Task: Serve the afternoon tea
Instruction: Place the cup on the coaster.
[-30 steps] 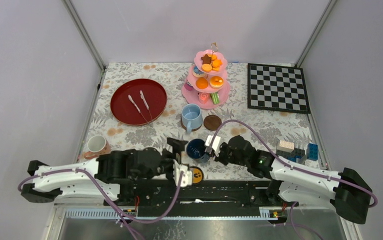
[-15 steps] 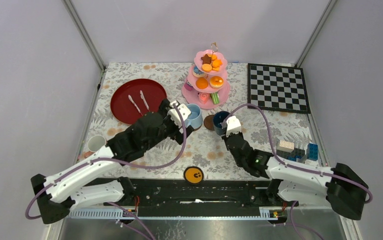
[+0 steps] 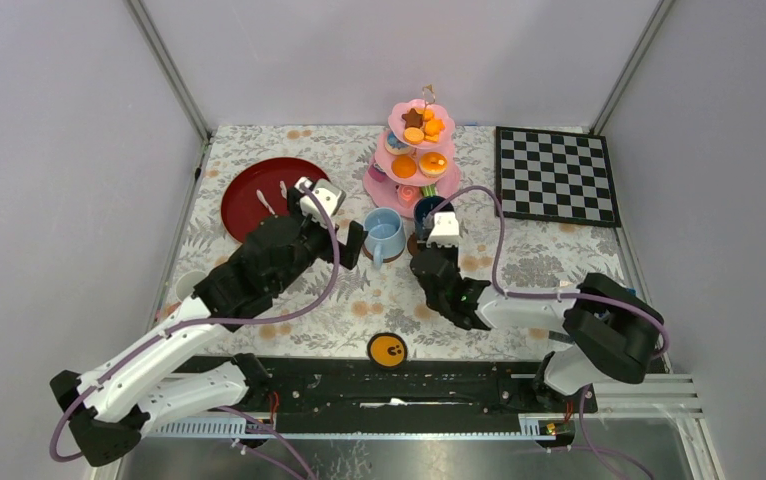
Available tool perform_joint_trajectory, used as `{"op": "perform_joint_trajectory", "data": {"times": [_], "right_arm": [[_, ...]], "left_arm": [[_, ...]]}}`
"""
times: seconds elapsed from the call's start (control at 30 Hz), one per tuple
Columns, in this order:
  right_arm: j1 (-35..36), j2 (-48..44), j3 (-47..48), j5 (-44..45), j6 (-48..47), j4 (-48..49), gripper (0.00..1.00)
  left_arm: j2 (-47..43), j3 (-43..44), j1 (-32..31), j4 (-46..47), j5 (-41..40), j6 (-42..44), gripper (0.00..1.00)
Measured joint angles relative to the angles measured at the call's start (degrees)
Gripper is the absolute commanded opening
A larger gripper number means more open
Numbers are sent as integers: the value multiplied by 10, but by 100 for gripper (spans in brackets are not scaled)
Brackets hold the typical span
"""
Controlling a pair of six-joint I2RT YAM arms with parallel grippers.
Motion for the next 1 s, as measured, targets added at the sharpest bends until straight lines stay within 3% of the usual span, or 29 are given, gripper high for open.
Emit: {"op": "perform_joint_trajectory", "data": {"times": [0.33, 1.0], "right_arm": [[0, 75, 47, 15, 60, -7, 0], [2, 161, 106, 34, 197, -116, 2]], "left_arm": [[-5, -3, 9, 5, -22, -15, 99], [-35, -31, 16, 7, -35, -14, 99]]}}
